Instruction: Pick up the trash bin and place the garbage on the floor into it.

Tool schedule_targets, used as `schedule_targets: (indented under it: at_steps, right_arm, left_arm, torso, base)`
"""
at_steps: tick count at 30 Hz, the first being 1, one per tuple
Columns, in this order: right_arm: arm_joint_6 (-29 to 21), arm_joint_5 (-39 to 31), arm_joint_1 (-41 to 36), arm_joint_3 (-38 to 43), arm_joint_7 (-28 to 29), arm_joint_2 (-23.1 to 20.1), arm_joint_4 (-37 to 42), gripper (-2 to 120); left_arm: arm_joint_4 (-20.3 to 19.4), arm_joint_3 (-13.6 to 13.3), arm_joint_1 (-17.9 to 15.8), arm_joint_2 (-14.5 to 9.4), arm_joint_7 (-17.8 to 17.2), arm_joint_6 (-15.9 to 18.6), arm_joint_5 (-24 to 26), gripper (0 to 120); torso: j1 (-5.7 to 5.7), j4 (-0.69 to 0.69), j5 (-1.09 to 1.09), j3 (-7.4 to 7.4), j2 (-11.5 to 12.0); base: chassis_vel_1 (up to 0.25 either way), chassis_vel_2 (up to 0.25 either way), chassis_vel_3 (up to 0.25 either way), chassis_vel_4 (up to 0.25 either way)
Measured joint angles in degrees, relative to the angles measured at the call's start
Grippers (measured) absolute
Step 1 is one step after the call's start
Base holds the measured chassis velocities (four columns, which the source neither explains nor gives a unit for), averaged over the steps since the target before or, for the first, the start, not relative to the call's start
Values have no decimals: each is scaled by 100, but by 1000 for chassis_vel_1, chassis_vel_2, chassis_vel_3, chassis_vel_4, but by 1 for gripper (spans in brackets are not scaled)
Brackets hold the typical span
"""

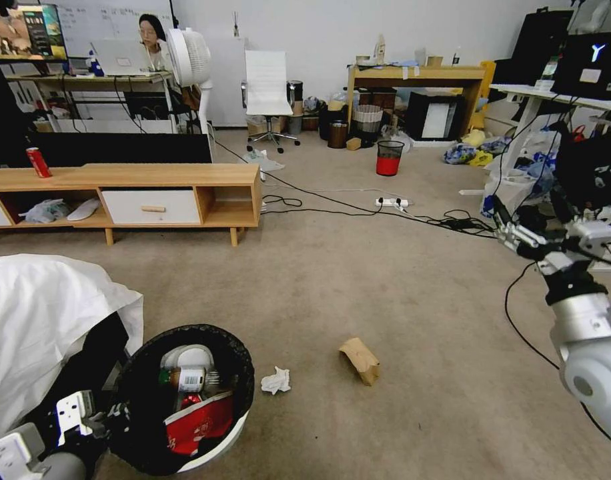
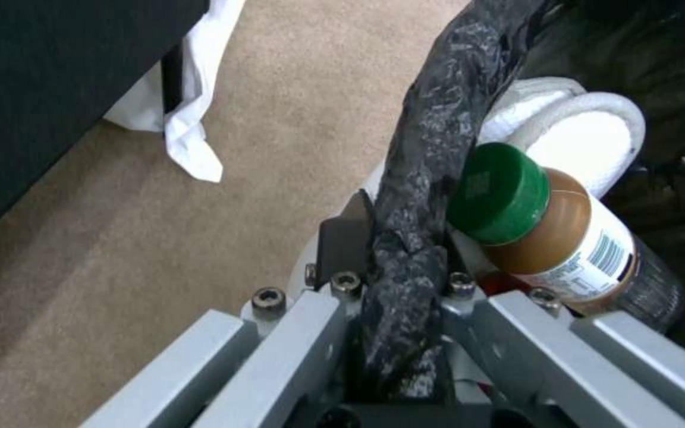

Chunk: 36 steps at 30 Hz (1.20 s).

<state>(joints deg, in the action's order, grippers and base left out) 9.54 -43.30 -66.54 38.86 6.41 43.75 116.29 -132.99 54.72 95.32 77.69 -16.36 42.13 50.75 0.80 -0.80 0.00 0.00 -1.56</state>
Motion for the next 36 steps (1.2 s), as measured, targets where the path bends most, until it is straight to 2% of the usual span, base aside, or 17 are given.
schedule_targets:
  at_steps: [1,2,4,17,36]
  right_arm:
    - [0,0,0,0,0,0,0,100]
    - [44,193,-186,103,-18,209,-8,100]
    - [107,337,-410,198,-21,365,-12,100]
    - [284,865,-890,559,-28,735,-98,100]
    - [302,1058,-1000,508,-29,837,-110,100]
  left_arm:
    - [0,0,0,0,0,0,0,2]
    - [-8,0,12,11,0,0,28,2]
    - [-12,0,36,28,8,0,70,2]
    - [-37,-48,11,112,-54,1,84,2]
    - [-8,-64,6,121,-57,1,65,2]
  torso:
    - [0,0,0,0,0]
    - [0,0,1,0,0]
    - [0,0,0,0,0]
    - [0,0,-1,0,1]
    - [0,1,-1,0,1]
  base:
    - [0,0,0,0]
    - [0,0,0,0]
    - [0,0,0,0]
    - [0,0,0,0]
    - [38,46,39,41]
